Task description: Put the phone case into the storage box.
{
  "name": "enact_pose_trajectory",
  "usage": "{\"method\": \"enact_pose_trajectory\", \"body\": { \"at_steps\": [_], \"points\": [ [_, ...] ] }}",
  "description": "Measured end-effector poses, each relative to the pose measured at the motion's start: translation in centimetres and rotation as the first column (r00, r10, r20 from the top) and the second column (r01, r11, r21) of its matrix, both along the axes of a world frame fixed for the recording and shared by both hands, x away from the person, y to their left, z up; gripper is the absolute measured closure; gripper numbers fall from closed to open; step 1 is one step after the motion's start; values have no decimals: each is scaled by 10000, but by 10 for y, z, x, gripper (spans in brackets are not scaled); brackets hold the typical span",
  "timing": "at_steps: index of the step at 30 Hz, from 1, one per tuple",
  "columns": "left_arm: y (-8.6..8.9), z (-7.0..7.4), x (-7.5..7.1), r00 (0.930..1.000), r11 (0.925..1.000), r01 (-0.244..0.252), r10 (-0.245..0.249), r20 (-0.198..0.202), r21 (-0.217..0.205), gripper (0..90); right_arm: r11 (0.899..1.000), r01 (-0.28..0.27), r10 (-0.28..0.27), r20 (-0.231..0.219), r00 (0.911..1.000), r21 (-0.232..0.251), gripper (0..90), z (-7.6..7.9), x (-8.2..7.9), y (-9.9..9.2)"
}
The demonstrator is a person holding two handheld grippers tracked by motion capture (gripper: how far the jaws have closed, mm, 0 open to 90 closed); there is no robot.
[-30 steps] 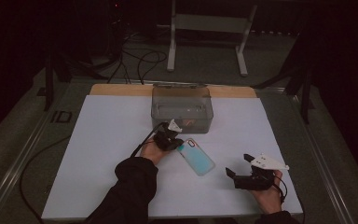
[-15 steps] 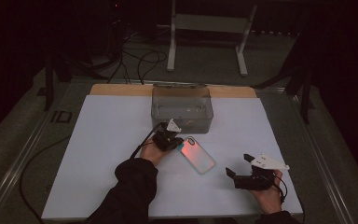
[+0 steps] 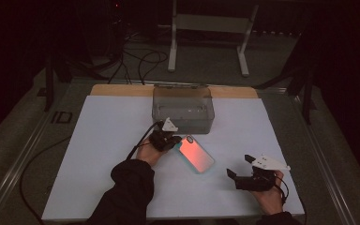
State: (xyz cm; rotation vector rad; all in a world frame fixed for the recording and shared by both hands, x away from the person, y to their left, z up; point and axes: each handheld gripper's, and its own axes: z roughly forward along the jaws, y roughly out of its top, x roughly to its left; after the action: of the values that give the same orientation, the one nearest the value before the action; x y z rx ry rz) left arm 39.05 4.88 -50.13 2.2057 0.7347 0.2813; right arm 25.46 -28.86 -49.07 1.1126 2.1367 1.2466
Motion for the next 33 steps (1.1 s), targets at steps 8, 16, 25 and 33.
{"method": "enact_pose_trajectory", "body": {
  "at_steps": [8, 16, 25, 33],
  "points": [
    [12, 11, -3, 9992, 9994, -219, 228, 329, -283, 893, 10000, -8, 8, -6, 10000, 7, 83, -1, 1, 1],
    [23, 23, -8, 9968, 9972, -430, 469, 649, -612, 894, 10000, 51, -51, 2, 10000, 67, 82, 1, 1, 0],
    [31, 25, -14, 9948, 9951, -601, 662, 769, -787, 895, 9999, 44, -44, 33, 10000, 121, 82, 7, 1, 1],
    [33, 29, -18, 9922, 9936, -621, 717, 1023, -941, 895, 9993, -192, 193, -17, 9998, 324, 82, 19, 5, 0]
  ]
}}
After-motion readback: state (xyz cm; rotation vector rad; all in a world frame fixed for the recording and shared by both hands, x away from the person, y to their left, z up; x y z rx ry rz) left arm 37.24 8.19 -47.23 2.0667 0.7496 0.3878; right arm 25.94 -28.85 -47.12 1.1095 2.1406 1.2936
